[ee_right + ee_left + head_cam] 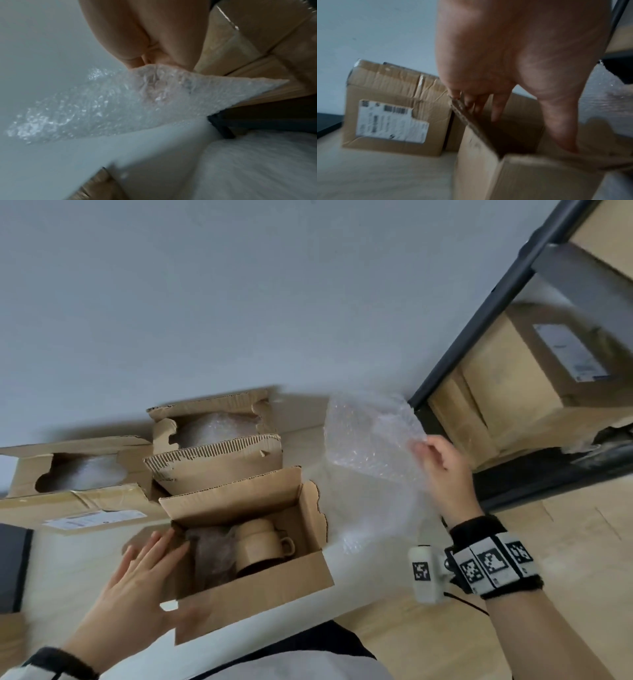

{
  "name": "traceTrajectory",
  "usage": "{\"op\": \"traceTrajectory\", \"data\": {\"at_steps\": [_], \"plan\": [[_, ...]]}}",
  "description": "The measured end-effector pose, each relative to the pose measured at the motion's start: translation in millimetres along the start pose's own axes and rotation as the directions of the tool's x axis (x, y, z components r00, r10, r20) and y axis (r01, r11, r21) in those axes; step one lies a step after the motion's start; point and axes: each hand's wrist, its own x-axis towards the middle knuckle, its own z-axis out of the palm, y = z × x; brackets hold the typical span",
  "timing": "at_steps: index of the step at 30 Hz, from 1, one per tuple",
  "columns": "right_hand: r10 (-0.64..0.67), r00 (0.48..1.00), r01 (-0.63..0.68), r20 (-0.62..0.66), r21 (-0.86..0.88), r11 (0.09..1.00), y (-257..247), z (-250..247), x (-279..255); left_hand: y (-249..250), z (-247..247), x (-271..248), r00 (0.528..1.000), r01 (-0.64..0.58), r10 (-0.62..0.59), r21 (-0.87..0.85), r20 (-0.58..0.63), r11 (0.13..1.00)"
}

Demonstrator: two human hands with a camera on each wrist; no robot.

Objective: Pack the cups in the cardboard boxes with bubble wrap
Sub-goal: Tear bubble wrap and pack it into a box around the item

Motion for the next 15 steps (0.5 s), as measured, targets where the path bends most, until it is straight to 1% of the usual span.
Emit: {"op": "traceTrajectory", "data": {"at_steps": [1,2,3,4,5,6,7,8,10,11,13,15], "plan": [[-0.008,1.000,0.007,0.015,0.062,0.998,-15.4,-2.8,-2.7,7.0,-9.0,0.6,0.999,-0.019,0.017,-0.093,-0.027,0.995],[-0.012,0.999,0.006,0.041,0.142,0.990,-29.4,-4.2,-5.2,15.3,-19.8,1.8,0.994,-0.060,0.039,-0.229,-0.098,0.972],[-0.006,0.997,-0.013,0.081,0.229,0.973,-43.0,-4.4,-7.2,23.8,-31.9,3.4,0.978,-0.125,0.054,-0.358,-0.202,0.925],[0.002,0.990,-0.047,0.139,0.318,0.947,-55.0,-3.6,-8.5,31.7,-44.9,7.7,0.953,-0.205,0.073,-0.443,-0.295,0.873],[0.009,0.977,-0.097,0.214,0.403,0.910,-66.2,-1.9,-9.5,39.5,-59.2,14.1,0.926,-0.277,0.097,-0.481,-0.365,0.832],[0.002,0.956,-0.148,0.293,0.475,0.867,-74.6,0.5,-9.8,47.7,-75.2,20.8,0.909,-0.324,0.110,-0.515,-0.403,0.794],[-0.012,0.932,-0.197,0.362,0.532,0.824,-82.7,3.7,-10.3,54.1,-91.2,28.2,0.900,-0.356,0.112,-0.562,-0.421,0.746],[-0.022,0.907,-0.244,0.420,0.569,0.786,-89.3,7.7,-9.8,60.5,-106.8,35.9,0.899,-0.378,0.109,-0.627,-0.424,0.681],[-0.021,0.854,-0.348,0.521,0.600,0.721,-98.4,16.2,-8.9,70.5,-132.8,49.8,0.909,-0.399,0.133,-0.738,-0.394,0.544],[-0.025,0.828,-0.386,0.560,0.603,0.699,-101.3,20.5,-8.8,76.5,-143.3,54.9,0.914,-0.401,0.161,-0.766,-0.373,0.502],[-0.023,0.796,-0.427,0.605,0.588,0.687,-102.8,28.1,-8.0,85.7,-158.8,61.6,0.927,-0.376,0.183,-0.799,-0.329,0.470],[0.001,0.781,-0.457,0.625,0.570,0.683,-101.3,35.0,-5.9,88.9,-167.3,64.7,0.938,-0.347,0.157,-0.815,-0.310,0.463]]}}
